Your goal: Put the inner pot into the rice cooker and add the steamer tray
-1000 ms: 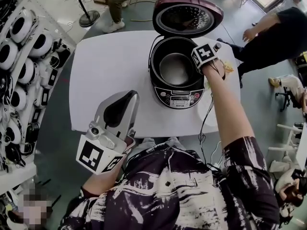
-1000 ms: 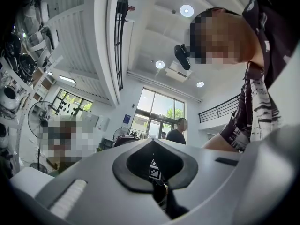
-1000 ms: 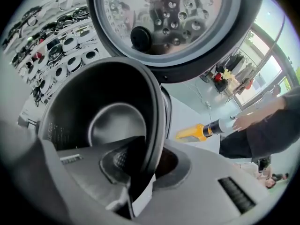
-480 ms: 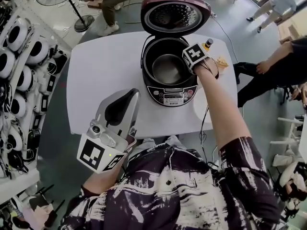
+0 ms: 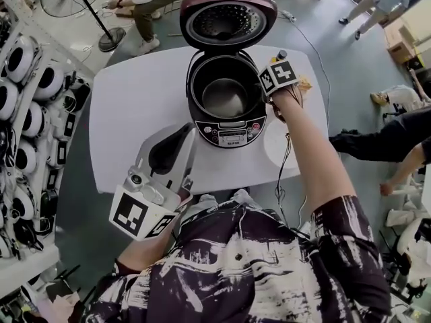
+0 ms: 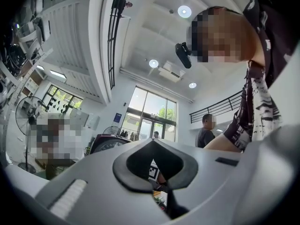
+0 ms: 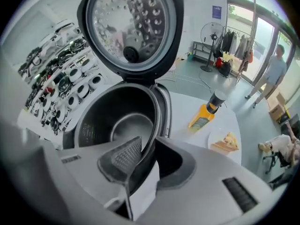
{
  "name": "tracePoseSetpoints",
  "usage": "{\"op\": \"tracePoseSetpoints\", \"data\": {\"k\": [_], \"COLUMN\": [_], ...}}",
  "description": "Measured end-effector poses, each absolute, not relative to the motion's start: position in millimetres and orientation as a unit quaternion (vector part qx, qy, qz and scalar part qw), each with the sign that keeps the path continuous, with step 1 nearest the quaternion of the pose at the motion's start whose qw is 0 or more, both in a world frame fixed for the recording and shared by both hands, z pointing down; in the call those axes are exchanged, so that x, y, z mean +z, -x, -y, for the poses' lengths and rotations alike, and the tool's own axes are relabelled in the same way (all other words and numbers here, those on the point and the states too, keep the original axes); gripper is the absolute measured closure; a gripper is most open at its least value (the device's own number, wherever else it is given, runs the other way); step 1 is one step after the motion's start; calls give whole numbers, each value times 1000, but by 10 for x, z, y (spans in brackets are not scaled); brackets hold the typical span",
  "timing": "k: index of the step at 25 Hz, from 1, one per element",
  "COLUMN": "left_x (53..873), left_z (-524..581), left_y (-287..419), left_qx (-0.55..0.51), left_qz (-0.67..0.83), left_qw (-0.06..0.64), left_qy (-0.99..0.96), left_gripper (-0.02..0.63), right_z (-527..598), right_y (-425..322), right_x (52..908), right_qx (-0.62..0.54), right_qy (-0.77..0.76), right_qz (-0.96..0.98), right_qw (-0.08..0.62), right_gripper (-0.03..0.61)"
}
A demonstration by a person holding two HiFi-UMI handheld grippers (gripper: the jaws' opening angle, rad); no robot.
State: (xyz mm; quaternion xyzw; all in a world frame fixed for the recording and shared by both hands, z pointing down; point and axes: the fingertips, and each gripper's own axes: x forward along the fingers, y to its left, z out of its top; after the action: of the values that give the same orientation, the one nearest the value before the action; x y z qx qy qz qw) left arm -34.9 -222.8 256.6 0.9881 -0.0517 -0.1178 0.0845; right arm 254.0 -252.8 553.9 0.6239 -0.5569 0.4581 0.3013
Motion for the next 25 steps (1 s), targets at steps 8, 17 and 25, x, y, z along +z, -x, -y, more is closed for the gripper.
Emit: {"op": "tracePoseSetpoints", "data": {"k": [8, 17, 25], "left_x": [2602, 2747, 2779], "left_z": [1950, 1644, 1442], "left_y": [-21, -519, -782], "left_qx": [-111, -82, -47], "left_qz": [11, -22, -29], "left_qw": [96, 98, 95], "left_qy": [-989, -992, -994], "left_gripper": [609, 609, 609], "right_z": [1960, 48, -633], "right_y": [-2763, -3684, -3667], "right_x": [4731, 5959, 7016], "right_qx": [358, 400, 522], "right_qy": [-643, -659, -648], "right_qz": [654, 569, 498], "right_qw": [174, 286, 245], "right_gripper": [512, 469, 419]}}
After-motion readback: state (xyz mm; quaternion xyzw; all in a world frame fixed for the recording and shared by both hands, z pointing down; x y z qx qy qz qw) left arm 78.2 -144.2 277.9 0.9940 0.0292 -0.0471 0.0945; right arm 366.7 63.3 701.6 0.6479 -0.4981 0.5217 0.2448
